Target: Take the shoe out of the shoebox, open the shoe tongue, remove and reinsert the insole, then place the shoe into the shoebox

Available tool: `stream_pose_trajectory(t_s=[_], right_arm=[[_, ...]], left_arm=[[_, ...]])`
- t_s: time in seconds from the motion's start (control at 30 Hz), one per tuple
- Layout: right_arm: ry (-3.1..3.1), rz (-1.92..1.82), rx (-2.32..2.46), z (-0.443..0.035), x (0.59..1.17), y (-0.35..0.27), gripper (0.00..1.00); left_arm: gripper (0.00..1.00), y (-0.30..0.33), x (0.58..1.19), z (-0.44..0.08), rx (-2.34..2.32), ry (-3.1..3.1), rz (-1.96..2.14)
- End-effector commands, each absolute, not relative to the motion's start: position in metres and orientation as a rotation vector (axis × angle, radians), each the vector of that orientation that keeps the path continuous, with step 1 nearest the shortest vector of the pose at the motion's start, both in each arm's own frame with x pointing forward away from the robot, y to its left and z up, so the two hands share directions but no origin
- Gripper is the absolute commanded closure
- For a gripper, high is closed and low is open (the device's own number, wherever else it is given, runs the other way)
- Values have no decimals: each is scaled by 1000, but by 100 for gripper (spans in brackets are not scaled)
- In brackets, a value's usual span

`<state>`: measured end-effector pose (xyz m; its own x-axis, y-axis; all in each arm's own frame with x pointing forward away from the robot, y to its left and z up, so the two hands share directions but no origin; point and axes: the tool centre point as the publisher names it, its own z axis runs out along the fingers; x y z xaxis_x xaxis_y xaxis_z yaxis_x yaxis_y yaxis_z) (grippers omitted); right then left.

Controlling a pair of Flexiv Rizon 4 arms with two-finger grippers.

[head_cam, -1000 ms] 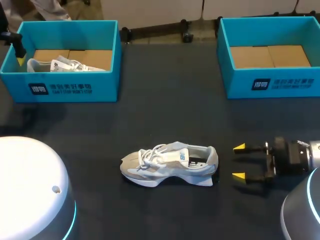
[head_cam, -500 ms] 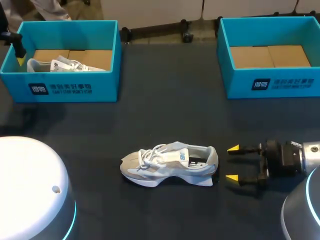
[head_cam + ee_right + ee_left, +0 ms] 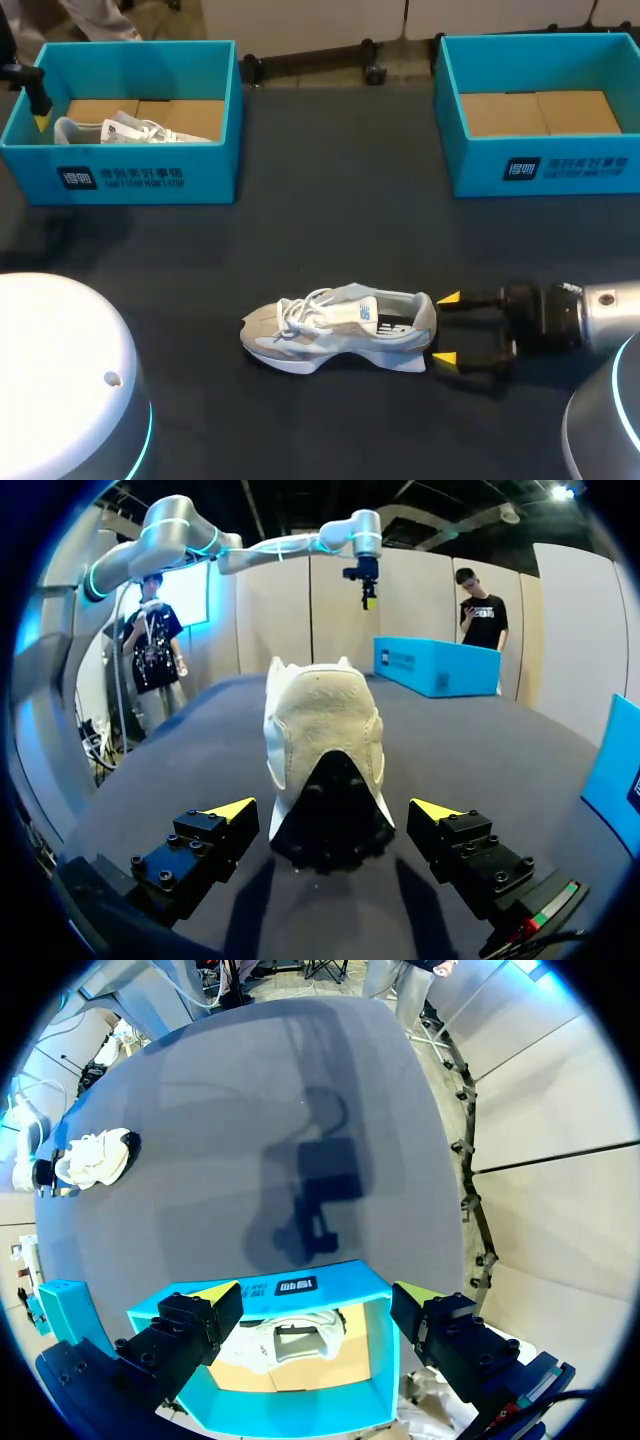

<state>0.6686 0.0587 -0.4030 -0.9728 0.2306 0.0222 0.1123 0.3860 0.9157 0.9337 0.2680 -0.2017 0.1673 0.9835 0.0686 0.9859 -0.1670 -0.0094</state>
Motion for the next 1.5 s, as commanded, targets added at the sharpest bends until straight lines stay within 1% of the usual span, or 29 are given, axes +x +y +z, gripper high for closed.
stream_pose_trajectory(t_s=[0.03, 1.5], right_arm=[[2536, 1629, 318, -404, 670, 68, 0], [2548, 1632, 241, -416, 678, 110, 0]], left_arm=[[0, 268, 933, -202, -2361, -1992, -75], [0, 268, 933, -202, -2361, -1992, -75]])
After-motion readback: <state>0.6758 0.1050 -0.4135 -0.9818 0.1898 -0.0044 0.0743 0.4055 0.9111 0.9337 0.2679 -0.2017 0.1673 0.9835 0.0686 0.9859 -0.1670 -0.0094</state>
